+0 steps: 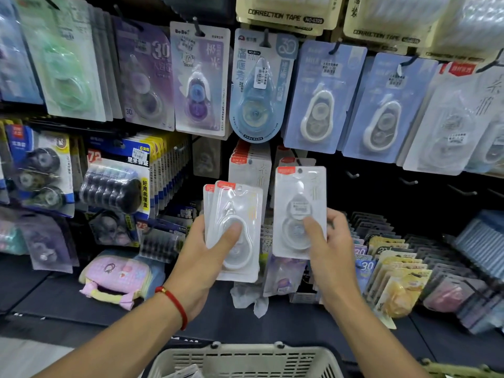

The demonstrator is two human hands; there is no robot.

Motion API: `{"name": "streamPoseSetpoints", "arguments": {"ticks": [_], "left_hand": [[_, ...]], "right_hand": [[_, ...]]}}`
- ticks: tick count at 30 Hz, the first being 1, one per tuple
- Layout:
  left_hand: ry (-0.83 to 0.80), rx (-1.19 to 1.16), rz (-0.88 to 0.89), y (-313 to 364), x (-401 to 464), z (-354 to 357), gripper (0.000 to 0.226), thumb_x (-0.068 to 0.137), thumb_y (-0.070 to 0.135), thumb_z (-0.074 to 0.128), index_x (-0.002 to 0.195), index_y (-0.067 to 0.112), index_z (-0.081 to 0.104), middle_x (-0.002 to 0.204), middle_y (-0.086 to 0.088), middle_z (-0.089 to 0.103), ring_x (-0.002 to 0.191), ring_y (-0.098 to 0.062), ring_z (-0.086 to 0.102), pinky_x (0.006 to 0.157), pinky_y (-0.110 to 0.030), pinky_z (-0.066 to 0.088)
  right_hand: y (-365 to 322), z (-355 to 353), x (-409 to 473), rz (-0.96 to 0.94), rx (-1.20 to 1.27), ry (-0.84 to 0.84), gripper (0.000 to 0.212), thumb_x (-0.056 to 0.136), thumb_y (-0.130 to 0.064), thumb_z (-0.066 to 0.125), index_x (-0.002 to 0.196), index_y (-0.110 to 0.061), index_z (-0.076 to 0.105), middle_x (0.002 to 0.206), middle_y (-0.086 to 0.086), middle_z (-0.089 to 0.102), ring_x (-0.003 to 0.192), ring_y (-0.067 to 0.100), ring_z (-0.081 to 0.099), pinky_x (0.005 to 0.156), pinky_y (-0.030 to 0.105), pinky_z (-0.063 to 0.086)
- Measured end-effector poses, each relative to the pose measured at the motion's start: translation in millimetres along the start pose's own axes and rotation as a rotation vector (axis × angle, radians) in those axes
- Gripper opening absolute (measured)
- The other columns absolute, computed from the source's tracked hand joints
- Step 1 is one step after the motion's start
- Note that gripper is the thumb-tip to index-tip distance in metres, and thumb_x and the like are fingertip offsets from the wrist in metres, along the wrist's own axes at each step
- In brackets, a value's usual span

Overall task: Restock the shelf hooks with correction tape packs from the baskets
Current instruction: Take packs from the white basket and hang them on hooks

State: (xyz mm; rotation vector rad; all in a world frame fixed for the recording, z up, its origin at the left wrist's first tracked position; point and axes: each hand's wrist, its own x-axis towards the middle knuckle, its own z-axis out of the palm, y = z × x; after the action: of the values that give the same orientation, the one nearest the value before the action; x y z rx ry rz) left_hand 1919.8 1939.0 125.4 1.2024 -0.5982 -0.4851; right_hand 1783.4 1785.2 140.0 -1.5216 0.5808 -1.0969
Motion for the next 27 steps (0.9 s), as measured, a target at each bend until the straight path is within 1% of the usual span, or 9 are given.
{"name": "streamPoseSetpoints", "arguments": {"ticks": [5,12,16,19,20,22,23,25,27], "left_hand": [[0.043,-0.005,0.023,0.9,0.9,-0.7,0.054,0.076,0.051,0.078,0.123,0.03,0.063,0.109,0.011,0.078,0.099,-0.007,0.076,0.073,-0.015,0.058],[0.076,-0.001,0.027,1.3,2.0,-1.9,0.057,0.074,0.054,0.078,0.123,0.028,0.063,0.11,0.009,0.078,0.101,-0.011,0.076,0.076,-0.022,0.059],[0.086,-0.009,0.037,1.8,2.5,-1.7,0.057,0.075,0.054,0.078,0.123,0.027,0.064,0.111,0.008,0.079,0.102,-0.012,0.077,0.075,-0.024,0.06],[0.092,-0.001,0.049,1.5,2.7,-1.2,0.056,0.076,0.054,0.079,0.123,0.028,0.064,0.111,0.009,0.079,0.102,-0.012,0.076,0.075,-0.023,0.06],[0.092,0.004,0.05,1.3,2.6,-1.2,0.054,0.076,0.052,0.079,0.123,0.028,0.064,0.111,0.009,0.079,0.102,-0.012,0.076,0.075,-0.023,0.06],[0.085,0.005,0.059,0.5,2.1,-1.2,0.052,0.077,0.049,0.081,0.122,0.029,0.065,0.11,0.009,0.079,0.1,-0.011,0.076,0.074,-0.02,0.06],[0.08,0.006,0.066,0.0,1.9,-1.0,0.051,0.077,0.048,0.082,0.121,0.03,0.065,0.11,0.01,0.079,0.1,-0.01,0.076,0.074,-0.019,0.06],[0.063,0.012,0.08,-0.8,0.5,0.9,0.049,0.079,0.047,0.084,0.121,0.031,0.065,0.11,0.01,0.078,0.101,-0.01,0.076,0.075,-0.018,0.06],[0.038,0.023,0.094,-1.9,-1.2,4.1,0.044,0.08,0.049,0.085,0.117,0.036,0.066,0.112,0.01,0.078,0.102,-0.01,0.076,0.076,-0.019,0.06]], "right_hand": [[-6.3,-9.5,7.6,-0.033,0.053,0.026,0.024,0.101,-0.034,0.068,0.123,-0.026,0.063,0.106,-0.005,0.08,0.094,0.009,0.077,0.07,0.018,0.058],[-6.1,-6.6,12.3,0.01,0.053,0.046,0.032,0.098,-0.041,0.071,0.126,-0.024,0.066,0.104,-0.01,0.081,0.093,0.01,0.078,0.07,0.024,0.061],[-5.0,-7.7,17.2,0.015,0.044,0.044,0.034,0.098,-0.044,0.072,0.125,-0.024,0.066,0.103,-0.009,0.082,0.096,0.011,0.078,0.079,0.031,0.06],[-1.7,-9.8,18.8,0.018,-0.098,0.042,0.04,0.097,-0.053,0.067,0.126,-0.025,0.062,0.101,-0.013,0.079,0.091,-0.003,0.073,0.074,0.016,0.053],[-0.4,-11.8,19.1,0.027,-0.198,0.049,0.045,0.098,-0.054,0.065,0.131,-0.024,0.059,0.108,-0.015,0.074,0.094,-0.005,0.07,0.073,0.01,0.049],[1.4,-15.7,18.2,0.024,-0.404,0.054,0.048,0.1,-0.049,0.064,0.139,-0.023,0.053,0.126,-0.009,0.062,0.107,0.001,0.062,0.083,0.016,0.046],[1.7,-16.1,16.8,0.006,-0.443,0.037,0.041,0.1,-0.044,0.065,0.134,-0.023,0.056,0.127,-0.008,0.062,0.108,0.003,0.062,0.086,0.023,0.048],[0.7,-12.3,10.3,-0.004,-0.393,-0.077,0.02,0.099,-0.04,0.067,0.114,-0.027,0.067,0.11,-0.012,0.071,0.097,0.001,0.066,0.088,0.032,0.056],[0.2,-2.4,-1.6,-0.002,-0.358,-0.258,0.022,0.092,-0.053,0.068,0.101,-0.033,0.071,0.095,-0.014,0.075,0.088,0.004,0.069,0.083,0.033,0.06]]}}
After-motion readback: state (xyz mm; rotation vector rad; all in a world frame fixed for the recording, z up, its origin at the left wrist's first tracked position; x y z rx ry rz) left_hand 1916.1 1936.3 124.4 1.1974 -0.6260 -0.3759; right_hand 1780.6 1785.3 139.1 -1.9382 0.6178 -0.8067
